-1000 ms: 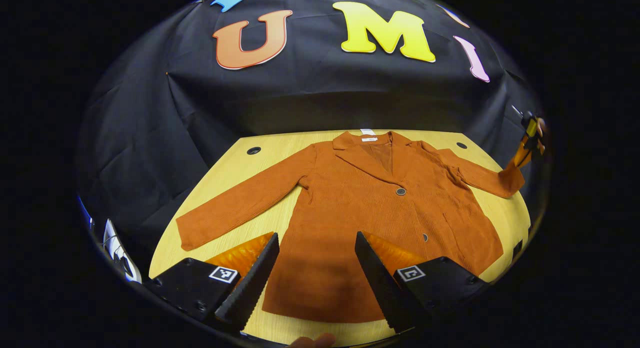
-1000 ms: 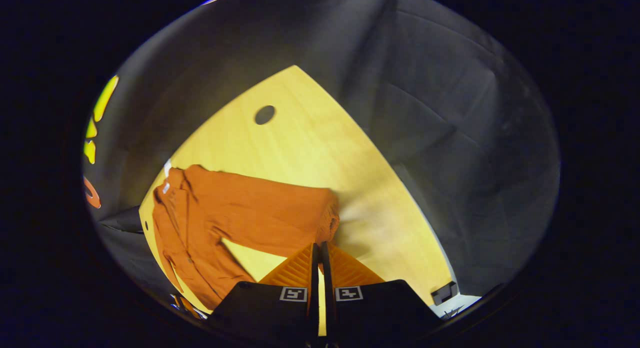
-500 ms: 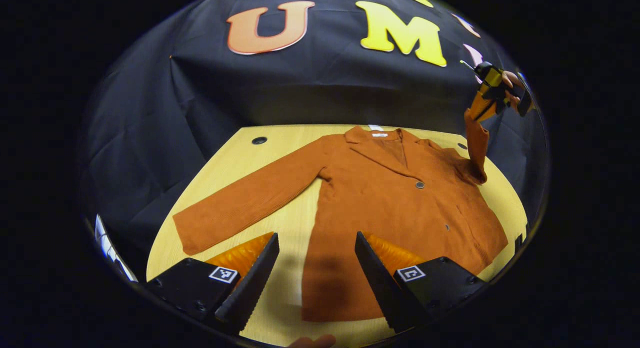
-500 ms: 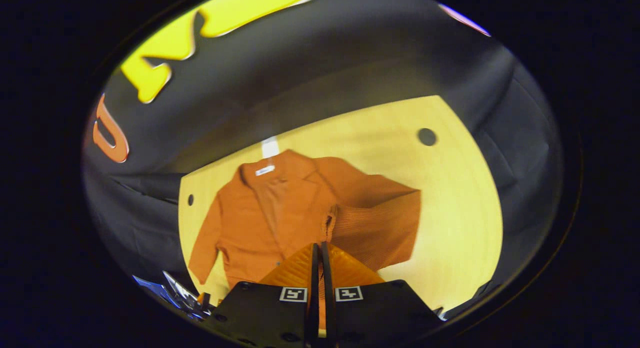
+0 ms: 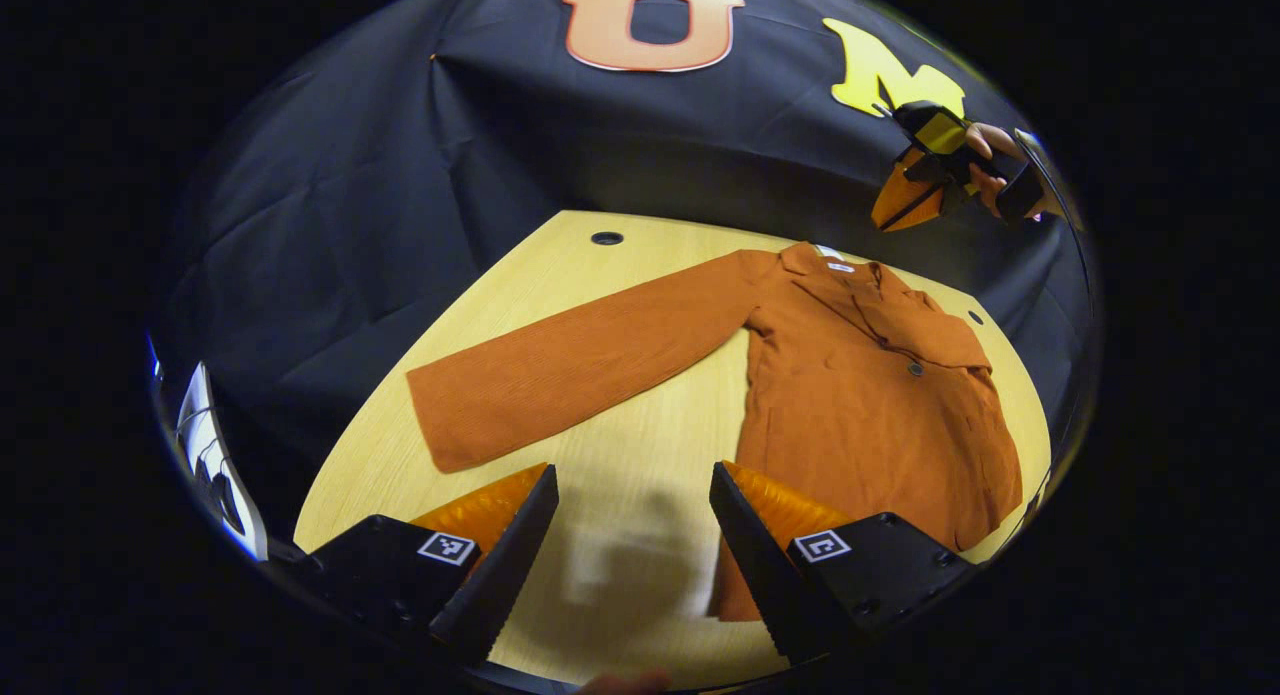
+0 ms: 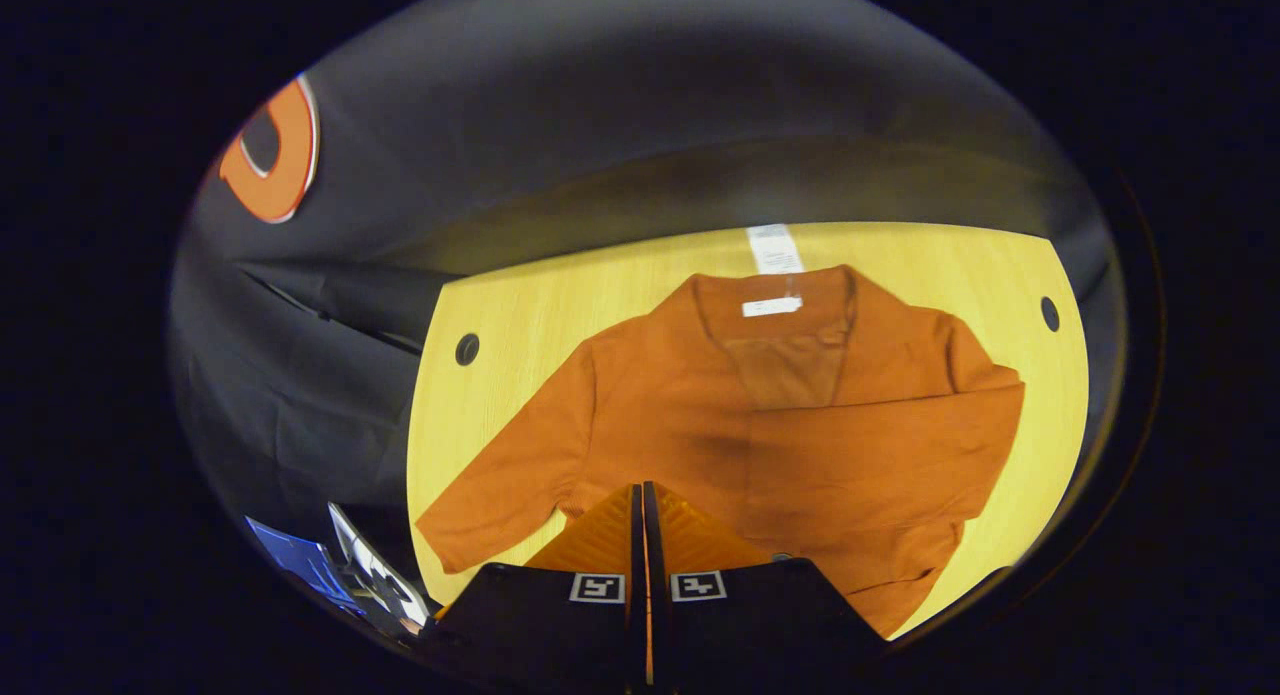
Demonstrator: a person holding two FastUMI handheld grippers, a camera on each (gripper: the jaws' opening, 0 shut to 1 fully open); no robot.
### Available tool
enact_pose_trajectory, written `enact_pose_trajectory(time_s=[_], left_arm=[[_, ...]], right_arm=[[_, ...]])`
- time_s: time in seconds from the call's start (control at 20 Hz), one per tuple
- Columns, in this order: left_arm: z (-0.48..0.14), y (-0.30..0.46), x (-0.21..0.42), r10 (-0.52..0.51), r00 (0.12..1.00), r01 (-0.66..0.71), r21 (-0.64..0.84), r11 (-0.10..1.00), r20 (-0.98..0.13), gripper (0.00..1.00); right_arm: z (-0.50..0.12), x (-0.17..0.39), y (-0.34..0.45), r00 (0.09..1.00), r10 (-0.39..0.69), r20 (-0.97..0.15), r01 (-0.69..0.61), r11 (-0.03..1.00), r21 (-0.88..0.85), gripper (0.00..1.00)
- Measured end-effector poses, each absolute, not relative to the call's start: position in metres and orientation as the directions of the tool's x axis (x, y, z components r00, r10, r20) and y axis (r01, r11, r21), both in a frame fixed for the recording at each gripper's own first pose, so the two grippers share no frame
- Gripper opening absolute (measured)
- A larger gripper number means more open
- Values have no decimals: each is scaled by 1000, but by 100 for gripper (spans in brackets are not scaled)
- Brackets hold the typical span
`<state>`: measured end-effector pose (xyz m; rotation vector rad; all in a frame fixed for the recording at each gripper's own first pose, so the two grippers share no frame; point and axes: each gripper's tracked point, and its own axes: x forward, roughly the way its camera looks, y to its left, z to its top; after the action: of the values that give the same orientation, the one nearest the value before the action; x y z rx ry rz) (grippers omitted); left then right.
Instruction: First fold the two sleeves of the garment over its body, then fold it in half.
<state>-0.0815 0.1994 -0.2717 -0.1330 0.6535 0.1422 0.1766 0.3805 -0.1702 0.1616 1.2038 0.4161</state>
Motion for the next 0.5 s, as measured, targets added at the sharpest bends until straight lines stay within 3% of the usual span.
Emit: enact_pose_trajectory(time_s=[0.3, 0.5], left_arm=[[-291, 246, -91, 183, 727, -286, -49, 957, -662, 99], [-299, 280, -79, 219, 673, -364, -59, 929, -706, 99]], right_arm=[[-232, 179, 417, 203, 374, -905, -151, 925, 348, 1], [-225, 173, 421, 188, 412, -892, -159, 909, 386, 1]])
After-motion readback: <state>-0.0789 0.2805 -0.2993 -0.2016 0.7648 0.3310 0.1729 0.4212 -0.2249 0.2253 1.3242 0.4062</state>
